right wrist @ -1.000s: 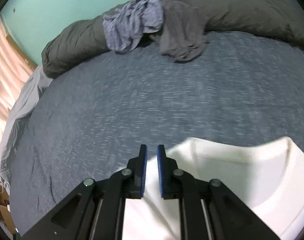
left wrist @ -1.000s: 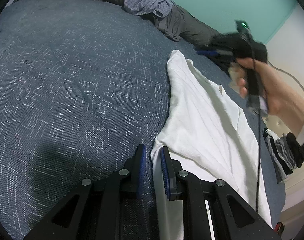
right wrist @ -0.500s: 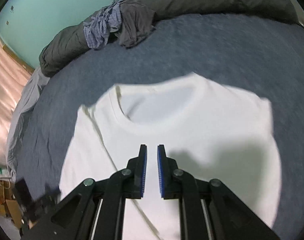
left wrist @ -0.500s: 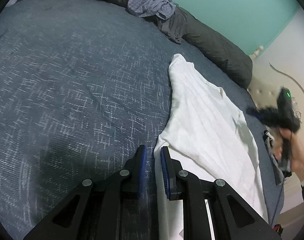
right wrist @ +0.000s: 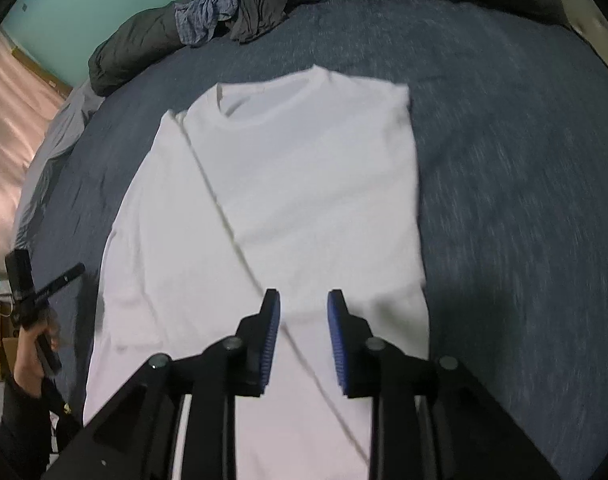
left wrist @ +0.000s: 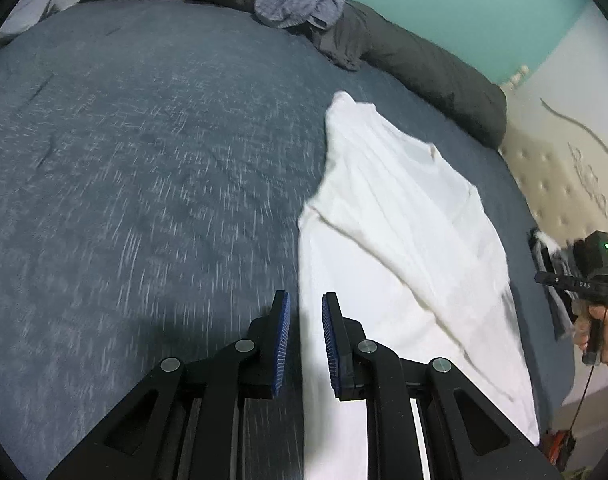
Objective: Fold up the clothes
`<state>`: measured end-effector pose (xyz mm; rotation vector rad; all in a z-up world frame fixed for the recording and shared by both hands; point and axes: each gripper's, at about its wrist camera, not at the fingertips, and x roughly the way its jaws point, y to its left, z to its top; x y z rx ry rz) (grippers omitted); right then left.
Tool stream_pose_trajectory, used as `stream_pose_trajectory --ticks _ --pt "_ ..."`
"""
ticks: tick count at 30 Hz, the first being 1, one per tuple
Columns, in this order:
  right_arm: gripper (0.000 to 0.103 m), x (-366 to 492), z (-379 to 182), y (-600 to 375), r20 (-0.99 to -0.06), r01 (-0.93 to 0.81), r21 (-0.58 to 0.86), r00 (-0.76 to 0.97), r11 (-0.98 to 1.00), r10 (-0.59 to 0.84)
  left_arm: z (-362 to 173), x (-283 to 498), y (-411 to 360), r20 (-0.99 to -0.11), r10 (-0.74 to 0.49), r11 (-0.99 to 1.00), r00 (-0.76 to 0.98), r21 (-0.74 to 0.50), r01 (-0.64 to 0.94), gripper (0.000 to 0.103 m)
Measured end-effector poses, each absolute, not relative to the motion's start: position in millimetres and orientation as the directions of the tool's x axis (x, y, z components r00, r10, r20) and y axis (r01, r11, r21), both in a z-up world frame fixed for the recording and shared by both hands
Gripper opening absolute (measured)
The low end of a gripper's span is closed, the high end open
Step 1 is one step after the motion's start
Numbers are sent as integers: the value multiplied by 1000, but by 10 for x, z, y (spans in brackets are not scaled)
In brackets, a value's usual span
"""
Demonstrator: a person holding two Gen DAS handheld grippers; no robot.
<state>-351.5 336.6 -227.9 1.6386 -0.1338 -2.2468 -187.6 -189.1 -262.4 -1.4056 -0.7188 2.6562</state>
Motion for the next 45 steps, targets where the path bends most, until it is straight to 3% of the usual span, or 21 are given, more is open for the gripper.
stream_pose_trajectory --ticks 20,45 --pt "27 -1816 -2329 4082 -945 191 244 -175 -951 -278 -2454 -480 -1330 -877 282 -930 -390 -350 115 18" --pt "27 -977 -2829 4322 -958 141 284 1 -948 -287 -2694 44 -1181 -909 314 -924 -275 -358 131 18"
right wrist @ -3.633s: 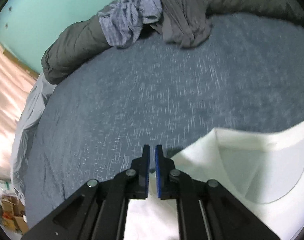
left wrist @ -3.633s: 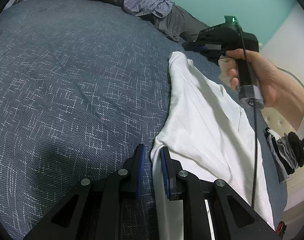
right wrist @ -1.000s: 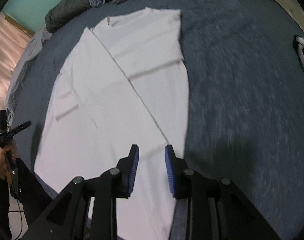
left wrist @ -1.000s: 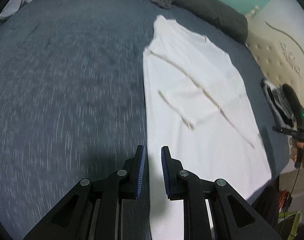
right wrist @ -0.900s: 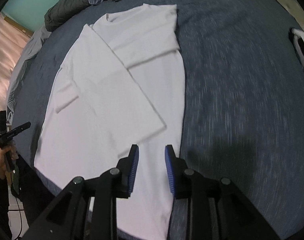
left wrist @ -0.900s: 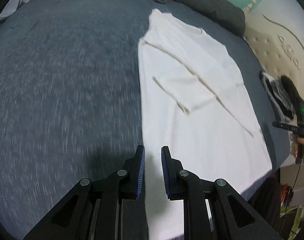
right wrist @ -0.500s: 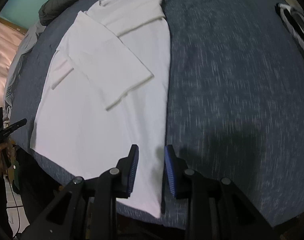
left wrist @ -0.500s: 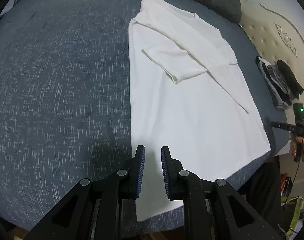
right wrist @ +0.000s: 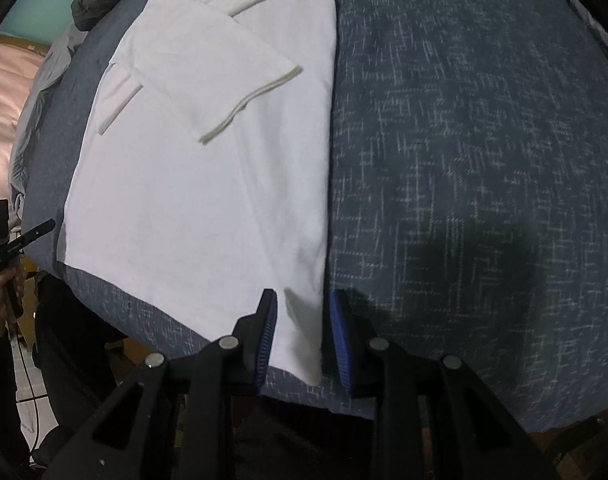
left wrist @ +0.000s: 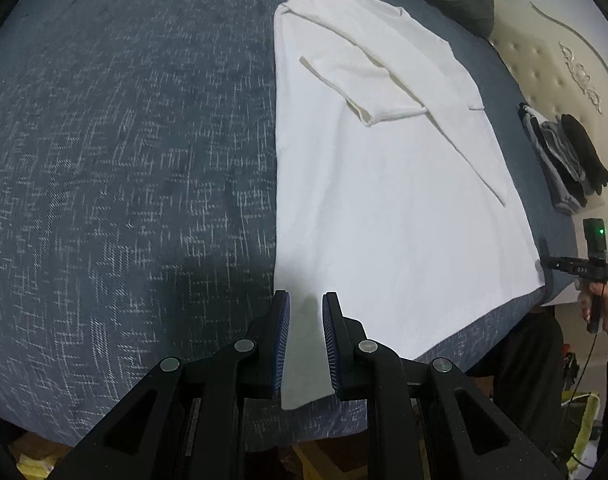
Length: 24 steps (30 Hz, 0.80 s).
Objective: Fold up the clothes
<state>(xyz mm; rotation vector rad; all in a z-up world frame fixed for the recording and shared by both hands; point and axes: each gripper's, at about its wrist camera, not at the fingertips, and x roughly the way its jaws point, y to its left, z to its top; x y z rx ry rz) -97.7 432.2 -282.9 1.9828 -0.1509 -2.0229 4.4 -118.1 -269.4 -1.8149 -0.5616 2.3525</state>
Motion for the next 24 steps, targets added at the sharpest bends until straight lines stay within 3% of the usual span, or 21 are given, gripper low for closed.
stream_pose_trajectory --ticks 24 --pt "27 -741 -3095 4202 -956 131 293 70 -947 -286 -2966 235 -1238 -912 357 -905 -204 -392 165 18"
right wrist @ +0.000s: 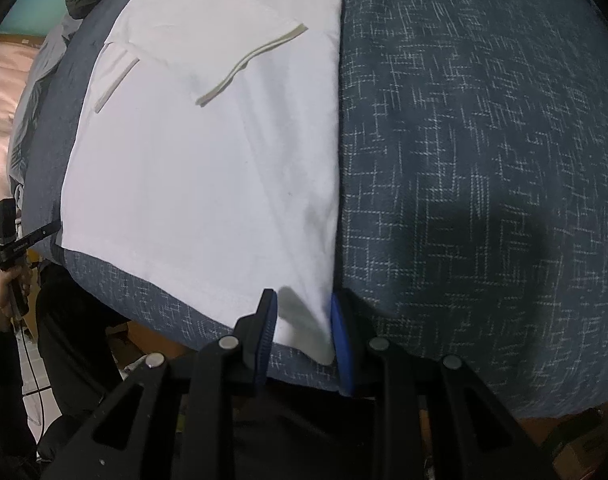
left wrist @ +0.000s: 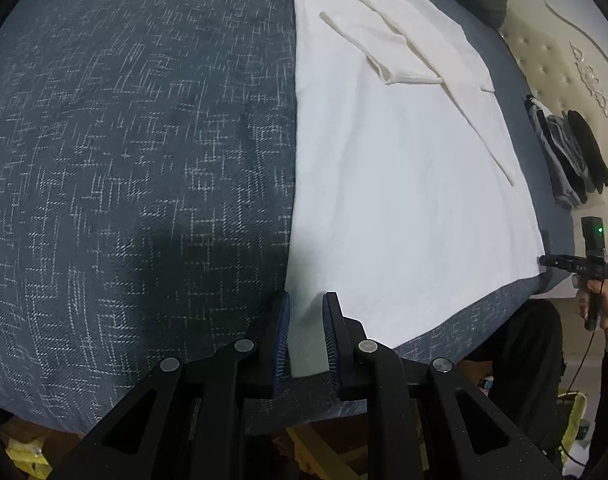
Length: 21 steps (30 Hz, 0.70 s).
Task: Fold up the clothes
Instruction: 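Grasp the shirt hem with both tools and lift it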
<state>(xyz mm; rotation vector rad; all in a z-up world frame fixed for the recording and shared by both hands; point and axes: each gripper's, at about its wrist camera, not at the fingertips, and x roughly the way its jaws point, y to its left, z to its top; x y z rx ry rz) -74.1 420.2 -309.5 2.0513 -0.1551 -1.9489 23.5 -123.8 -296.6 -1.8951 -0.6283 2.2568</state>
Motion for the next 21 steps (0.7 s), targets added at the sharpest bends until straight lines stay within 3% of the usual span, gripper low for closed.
stream_pose_trajectory --ticks 18,21 --pt "27 -530 -3203 4224 -949 138 316 52 -939 -312 -3004 316 -1131 -913 362 -911 -188 -389 138 17" --pt "16 -480 -3225 4240 -947 141 322 42 -936 -319 -2969 301 -1084 -911 360 -913 -201 -389 125 9"
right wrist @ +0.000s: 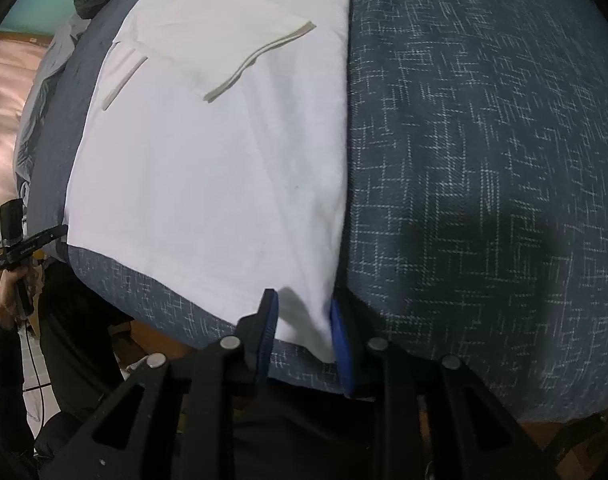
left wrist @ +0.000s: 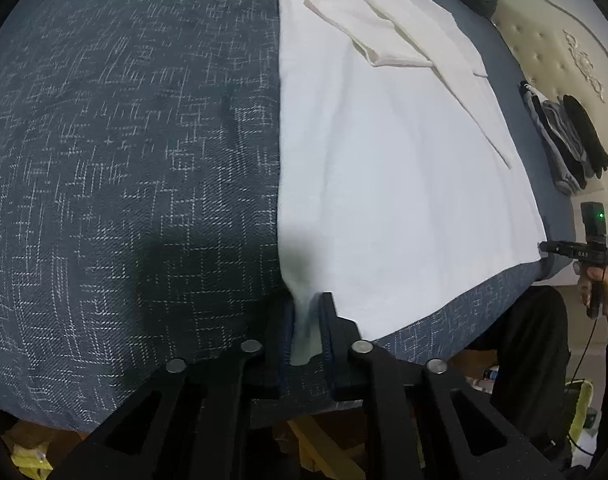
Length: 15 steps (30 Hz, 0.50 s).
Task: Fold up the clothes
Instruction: 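Grasp the shirt hem with both tools and lift it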
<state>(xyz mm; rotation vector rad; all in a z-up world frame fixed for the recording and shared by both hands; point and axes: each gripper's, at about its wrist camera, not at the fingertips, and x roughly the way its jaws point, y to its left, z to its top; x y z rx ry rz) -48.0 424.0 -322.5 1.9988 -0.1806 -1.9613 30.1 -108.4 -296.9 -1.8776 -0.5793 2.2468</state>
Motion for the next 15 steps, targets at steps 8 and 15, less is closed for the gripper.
stream_pose_trajectory --ticks 8,15 --pt "5 -391 -3049 4319 -939 165 332 -32 -929 -341 -2757 255 -1001 -900 357 -919 -250 -387 80 5" --pt "4 -520 -2864 4358 -914 175 367 -114 -913 -389 -2497 182 -1072 -875 370 -909 -313 -411 74 4"
